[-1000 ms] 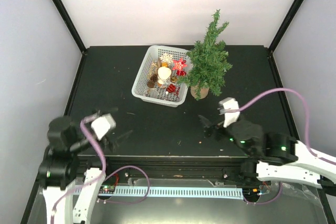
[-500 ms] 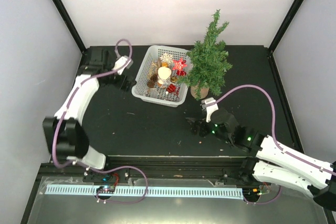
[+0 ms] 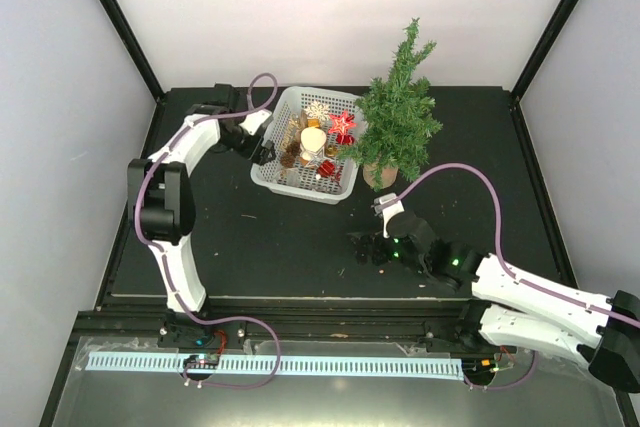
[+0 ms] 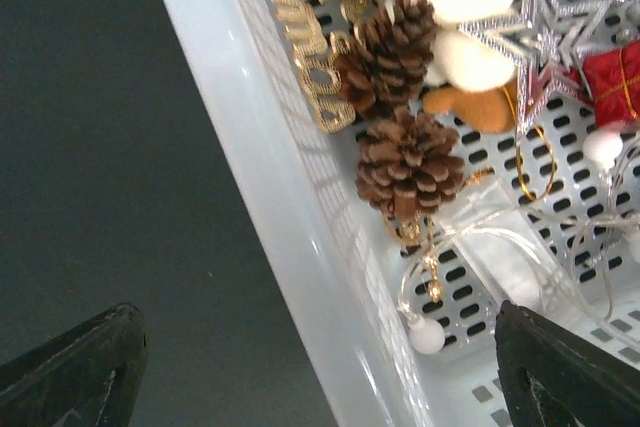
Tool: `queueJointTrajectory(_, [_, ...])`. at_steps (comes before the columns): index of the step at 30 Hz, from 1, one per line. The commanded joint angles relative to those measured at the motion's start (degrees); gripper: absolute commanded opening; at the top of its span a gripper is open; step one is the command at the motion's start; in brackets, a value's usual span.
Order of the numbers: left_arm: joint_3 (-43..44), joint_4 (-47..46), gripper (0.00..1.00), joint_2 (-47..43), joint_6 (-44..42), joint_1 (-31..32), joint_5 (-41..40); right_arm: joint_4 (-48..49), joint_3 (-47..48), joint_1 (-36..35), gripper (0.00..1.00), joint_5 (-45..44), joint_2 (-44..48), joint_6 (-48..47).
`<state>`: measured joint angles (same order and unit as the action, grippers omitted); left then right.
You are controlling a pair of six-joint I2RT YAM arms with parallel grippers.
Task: Decorate the small christmas tree
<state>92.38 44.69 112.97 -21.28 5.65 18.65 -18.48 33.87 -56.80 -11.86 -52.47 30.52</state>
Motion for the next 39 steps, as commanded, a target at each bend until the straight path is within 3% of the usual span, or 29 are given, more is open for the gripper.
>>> queueJointTrajectory(1, [-4.7,1.2,0.95,-2.8,0.1,0.1,0.3,2.0,-0.1,0.3,1.00,-0.9,-1.3,-0.4])
queueJointTrajectory(11, [-27.4,-3.4,0.96,-15.9,-7.6,-0.6,-6.4,1.9,0.7,0.3,1.00,0.5,-1.5,0.3])
queueJointTrajectory(12, [-31.5,-3.2,0.96,-21.1,-9.7,-1.3,-7.3,1.8,0.5,0.3,1.00,0.7,-0.9,0.5])
queueJointTrajectory(21, [-44.6,-0.6,0.97,-37.2,-21.0,-8.8,-13.2,1.6,1.0,0.2,1.00,1.7,0.0,1.0])
queueJointTrajectory(27, [-47.1,-1.0,0.99,-43.3,-28.8,-14.5,-16.8,2.0,1.4,0.2,1.00,2.5,-0.8,0.4])
queueJointTrajectory(32, [-44.8,-2.0,0.98,-41.3,-32.6,-20.1,-18.6,2.1,1.3,0.2,1.00,2.5,-1.0,0.1])
queueJointTrajectory(37, [-35.5,3.9,0.95,-40.8,-31.5,-22.9,-11.8,3.6,0.4,0.3,1.00,1.8,-1.4,-0.3])
queueJointTrajectory(39, [-30.9,8.1,0.89,-41.4,-31.3,-22.6,-3.8,4.6,0.3,0.2,1.00,1.9,-2.3,-0.4])
